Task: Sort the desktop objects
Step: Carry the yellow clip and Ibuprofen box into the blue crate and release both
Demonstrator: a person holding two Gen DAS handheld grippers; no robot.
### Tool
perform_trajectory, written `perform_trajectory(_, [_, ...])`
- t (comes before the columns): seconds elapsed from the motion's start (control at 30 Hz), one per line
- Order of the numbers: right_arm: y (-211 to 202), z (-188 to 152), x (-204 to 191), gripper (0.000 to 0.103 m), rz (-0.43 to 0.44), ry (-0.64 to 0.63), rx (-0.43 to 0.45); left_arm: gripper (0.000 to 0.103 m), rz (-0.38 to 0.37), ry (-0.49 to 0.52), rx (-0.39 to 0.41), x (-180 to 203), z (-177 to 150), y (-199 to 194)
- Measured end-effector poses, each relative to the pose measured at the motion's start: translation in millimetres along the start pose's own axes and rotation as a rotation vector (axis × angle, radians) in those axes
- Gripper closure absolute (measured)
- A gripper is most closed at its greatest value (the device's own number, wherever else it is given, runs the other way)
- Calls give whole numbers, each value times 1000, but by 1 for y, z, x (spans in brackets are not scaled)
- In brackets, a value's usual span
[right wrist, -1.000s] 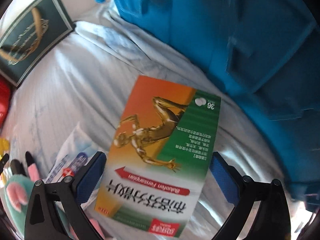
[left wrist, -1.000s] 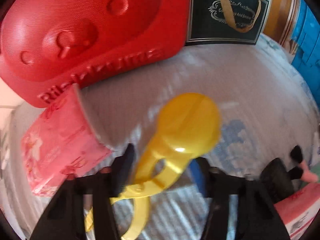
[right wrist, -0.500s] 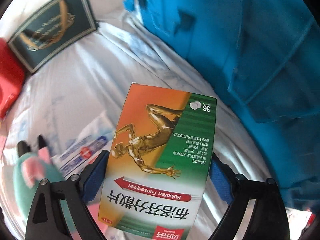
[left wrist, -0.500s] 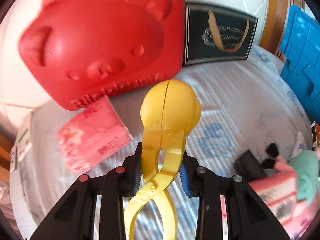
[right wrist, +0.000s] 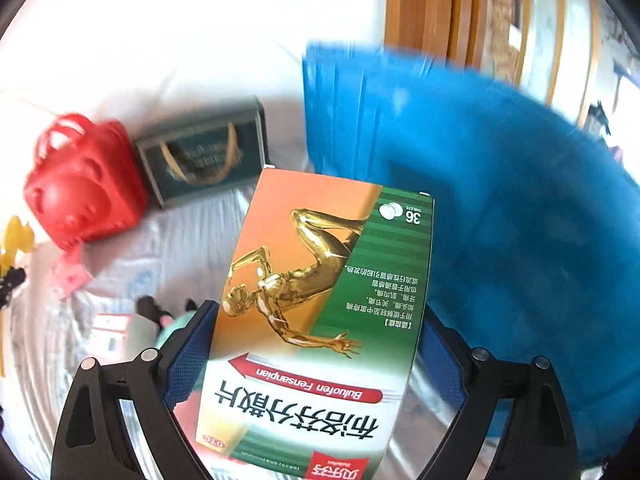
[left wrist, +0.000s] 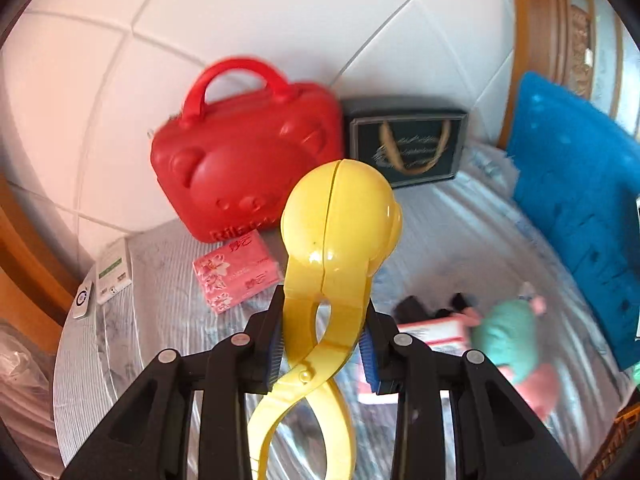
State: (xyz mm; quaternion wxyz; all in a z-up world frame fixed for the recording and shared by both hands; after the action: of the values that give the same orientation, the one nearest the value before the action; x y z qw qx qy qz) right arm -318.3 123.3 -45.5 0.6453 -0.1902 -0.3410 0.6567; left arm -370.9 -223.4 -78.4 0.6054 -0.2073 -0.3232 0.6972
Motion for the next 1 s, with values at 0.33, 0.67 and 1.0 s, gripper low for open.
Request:
perform_trajectory(0.33, [-93, 6, 20, 9, -22, 0, 192, 72, -127, 67, 90, 70, -14, -105])
perform_trajectory(0.67, [-171, 8, 100, 9, -75, 24, 350, 72, -275, 128, 181, 196, -7, -173])
perform_trajectory(1.0, [-157, 20, 245, 9, -161, 36, 358, 72, -367, 199, 199, 367, 12, -180])
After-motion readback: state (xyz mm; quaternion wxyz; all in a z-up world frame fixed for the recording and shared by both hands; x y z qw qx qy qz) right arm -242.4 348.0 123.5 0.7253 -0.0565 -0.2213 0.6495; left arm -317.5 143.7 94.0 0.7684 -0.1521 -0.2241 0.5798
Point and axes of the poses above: each gripper's, at about its wrist camera, not at the fingertips, and y roughly the way its jaws point, x to its right, z to its top, the point moved 1 cm from there along y, roughly the way its jaws point, and after that the axes turned 14 degrees about -y, right-handed, at the moved point
